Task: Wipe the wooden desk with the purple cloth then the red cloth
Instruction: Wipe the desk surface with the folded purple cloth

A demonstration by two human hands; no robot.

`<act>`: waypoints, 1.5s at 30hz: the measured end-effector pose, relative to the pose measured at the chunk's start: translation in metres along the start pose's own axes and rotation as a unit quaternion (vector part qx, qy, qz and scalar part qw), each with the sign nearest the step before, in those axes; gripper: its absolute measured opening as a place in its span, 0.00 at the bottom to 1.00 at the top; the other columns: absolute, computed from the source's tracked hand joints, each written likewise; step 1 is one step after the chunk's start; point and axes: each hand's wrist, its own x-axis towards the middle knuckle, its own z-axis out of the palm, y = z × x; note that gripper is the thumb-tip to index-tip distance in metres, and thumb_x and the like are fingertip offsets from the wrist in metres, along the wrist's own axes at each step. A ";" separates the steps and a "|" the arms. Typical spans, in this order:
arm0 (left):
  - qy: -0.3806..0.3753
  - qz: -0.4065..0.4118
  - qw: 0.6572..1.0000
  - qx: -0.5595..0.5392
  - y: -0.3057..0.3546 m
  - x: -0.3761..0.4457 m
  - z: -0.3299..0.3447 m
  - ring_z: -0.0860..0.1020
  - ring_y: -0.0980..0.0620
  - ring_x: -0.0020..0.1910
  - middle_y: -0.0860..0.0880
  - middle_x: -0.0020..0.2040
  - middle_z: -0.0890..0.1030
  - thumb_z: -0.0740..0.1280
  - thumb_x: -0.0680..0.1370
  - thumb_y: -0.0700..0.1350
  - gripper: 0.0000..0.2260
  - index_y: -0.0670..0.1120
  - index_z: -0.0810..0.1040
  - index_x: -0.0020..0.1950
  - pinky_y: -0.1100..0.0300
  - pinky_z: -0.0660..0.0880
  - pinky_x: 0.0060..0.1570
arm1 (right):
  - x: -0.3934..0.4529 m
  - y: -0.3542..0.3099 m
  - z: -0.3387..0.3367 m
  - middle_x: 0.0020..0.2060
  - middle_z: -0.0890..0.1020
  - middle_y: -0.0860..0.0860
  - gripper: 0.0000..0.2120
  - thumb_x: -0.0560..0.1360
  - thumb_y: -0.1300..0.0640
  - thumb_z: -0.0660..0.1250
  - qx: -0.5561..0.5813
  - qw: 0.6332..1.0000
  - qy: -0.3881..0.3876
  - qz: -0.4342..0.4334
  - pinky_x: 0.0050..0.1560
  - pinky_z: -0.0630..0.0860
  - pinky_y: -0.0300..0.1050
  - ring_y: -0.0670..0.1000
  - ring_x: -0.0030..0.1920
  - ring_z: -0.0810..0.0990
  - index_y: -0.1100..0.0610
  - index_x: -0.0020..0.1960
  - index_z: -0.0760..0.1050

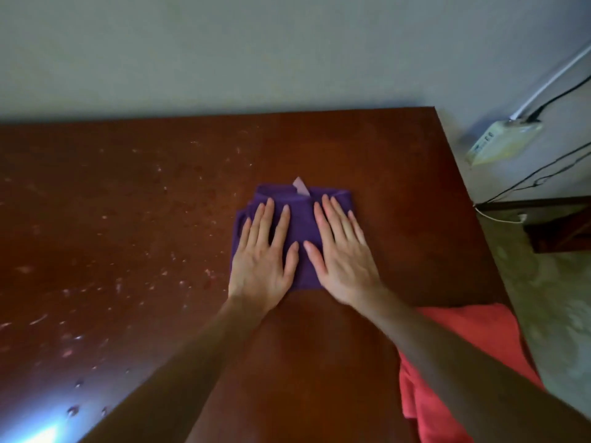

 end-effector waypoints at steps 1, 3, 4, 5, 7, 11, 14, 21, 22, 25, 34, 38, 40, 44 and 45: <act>-0.003 0.000 1.000 -0.006 0.003 -0.029 -0.002 0.52 0.45 0.82 0.42 0.83 0.54 0.51 0.85 0.56 0.28 0.46 0.55 0.83 0.44 0.56 0.79 | -0.027 -0.013 -0.003 0.83 0.58 0.58 0.32 0.86 0.43 0.52 0.006 1.000 -0.003 0.001 0.82 0.56 0.57 0.55 0.83 0.54 0.61 0.83 0.55; -0.012 -0.005 1.000 -0.017 0.011 -0.087 -0.006 0.51 0.46 0.83 0.43 0.83 0.54 0.53 0.84 0.55 0.28 0.46 0.55 0.83 0.43 0.56 0.79 | -0.082 -0.037 -0.008 0.83 0.57 0.57 0.32 0.85 0.43 0.54 0.018 1.000 -0.009 0.005 0.81 0.57 0.57 0.54 0.83 0.53 0.60 0.83 0.55; -0.014 -0.009 1.000 -0.020 0.016 -0.114 -0.007 0.51 0.46 0.83 0.44 0.83 0.54 0.53 0.84 0.55 0.29 0.46 0.55 0.83 0.43 0.57 0.79 | -0.107 -0.046 -0.010 0.83 0.57 0.56 0.32 0.85 0.43 0.55 0.023 1.000 -0.009 0.006 0.81 0.57 0.57 0.54 0.83 0.54 0.60 0.83 0.56; -0.015 -0.013 1.000 -0.018 0.023 -0.139 -0.007 0.52 0.46 0.82 0.44 0.83 0.54 0.54 0.83 0.55 0.29 0.46 0.56 0.82 0.44 0.57 0.78 | -0.131 -0.054 -0.012 0.83 0.57 0.56 0.32 0.84 0.43 0.56 0.024 1.000 -0.006 0.005 0.81 0.58 0.56 0.54 0.83 0.55 0.60 0.82 0.57; -0.020 -0.019 1.000 -0.009 0.034 -0.182 -0.005 0.55 0.46 0.82 0.44 0.83 0.56 0.56 0.82 0.55 0.29 0.46 0.59 0.82 0.44 0.58 0.77 | -0.171 -0.066 -0.013 0.83 0.59 0.56 0.33 0.83 0.43 0.56 0.018 1.000 -0.003 0.002 0.80 0.58 0.55 0.54 0.82 0.58 0.60 0.82 0.60; -0.025 -0.029 0.999 0.001 0.044 -0.223 -0.003 0.58 0.45 0.81 0.45 0.82 0.58 0.57 0.81 0.56 0.29 0.46 0.61 0.81 0.45 0.59 0.77 | -0.212 -0.079 -0.011 0.82 0.60 0.55 0.32 0.83 0.43 0.56 0.017 1.000 -0.001 0.014 0.79 0.59 0.55 0.54 0.82 0.60 0.59 0.81 0.61; -0.024 -0.022 0.999 0.001 0.045 -0.228 -0.006 0.56 0.47 0.82 0.45 0.83 0.57 0.57 0.82 0.56 0.30 0.46 0.60 0.82 0.45 0.59 0.77 | -0.216 -0.081 -0.014 0.82 0.59 0.55 0.32 0.83 0.43 0.56 0.028 0.999 -0.018 0.014 0.79 0.59 0.56 0.53 0.83 0.58 0.59 0.82 0.60; -0.032 -0.010 0.999 -0.010 0.018 -0.185 -0.011 0.54 0.48 0.82 0.45 0.83 0.55 0.54 0.83 0.59 0.30 0.50 0.54 0.83 0.44 0.58 0.79 | -0.169 -0.071 -0.010 0.82 0.60 0.55 0.32 0.84 0.42 0.55 0.036 0.999 -0.027 -0.005 0.82 0.56 0.57 0.53 0.83 0.55 0.58 0.82 0.59; -0.026 -0.010 1.000 -0.010 0.011 -0.171 -0.013 0.55 0.48 0.82 0.45 0.83 0.56 0.54 0.83 0.59 0.30 0.50 0.55 0.83 0.44 0.57 0.79 | -0.153 -0.070 -0.008 0.82 0.60 0.55 0.32 0.84 0.42 0.55 0.038 0.999 -0.022 -0.009 0.82 0.56 0.57 0.53 0.83 0.56 0.59 0.82 0.60; -0.001 0.000 1.000 -0.005 -0.018 -0.120 -0.018 0.58 0.45 0.81 0.43 0.82 0.58 0.55 0.83 0.58 0.29 0.49 0.58 0.82 0.44 0.57 0.79 | -0.093 -0.068 0.000 0.81 0.64 0.57 0.32 0.83 0.42 0.55 0.037 0.999 0.001 -0.018 0.81 0.56 0.56 0.55 0.82 0.59 0.60 0.81 0.62; 0.003 0.000 1.000 0.023 -0.115 0.066 -0.035 0.57 0.44 0.81 0.42 0.82 0.58 0.49 0.82 0.61 0.30 0.50 0.57 0.82 0.47 0.54 0.80 | 0.112 -0.065 0.020 0.80 0.65 0.57 0.33 0.83 0.40 0.50 0.013 1.000 0.019 -0.012 0.81 0.54 0.55 0.56 0.81 0.60 0.60 0.81 0.62; 0.003 0.019 0.999 0.036 -0.149 0.139 -0.044 0.56 0.44 0.81 0.42 0.82 0.58 0.49 0.82 0.61 0.30 0.50 0.58 0.82 0.48 0.52 0.79 | 0.188 -0.065 0.022 0.81 0.63 0.58 0.35 0.82 0.39 0.45 -0.016 1.000 0.008 -0.004 0.81 0.51 0.54 0.56 0.82 0.58 0.59 0.82 0.59; 0.003 0.019 0.999 0.039 -0.160 0.161 -0.044 0.55 0.44 0.81 0.43 0.82 0.57 0.52 0.84 0.59 0.28 0.50 0.56 0.83 0.49 0.49 0.79 | 0.209 -0.064 0.025 0.82 0.61 0.58 0.37 0.82 0.38 0.43 -0.024 1.000 0.003 0.003 0.82 0.49 0.53 0.55 0.83 0.56 0.59 0.82 0.57; 0.002 0.035 0.999 0.031 -0.169 0.181 -0.045 0.54 0.44 0.82 0.43 0.83 0.55 0.53 0.84 0.59 0.28 0.51 0.55 0.83 0.50 0.48 0.80 | 0.226 -0.064 0.026 0.83 0.58 0.57 0.35 0.83 0.38 0.43 -0.032 0.999 -0.003 0.021 0.82 0.47 0.52 0.54 0.83 0.54 0.59 0.83 0.54; -0.004 0.035 0.999 0.029 -0.169 0.181 -0.044 0.53 0.44 0.82 0.43 0.83 0.54 0.53 0.84 0.58 0.28 0.51 0.54 0.83 0.50 0.47 0.80 | 0.225 -0.065 0.026 0.83 0.57 0.57 0.34 0.84 0.39 0.45 -0.038 0.999 -0.009 0.027 0.82 0.47 0.52 0.54 0.83 0.52 0.58 0.83 0.52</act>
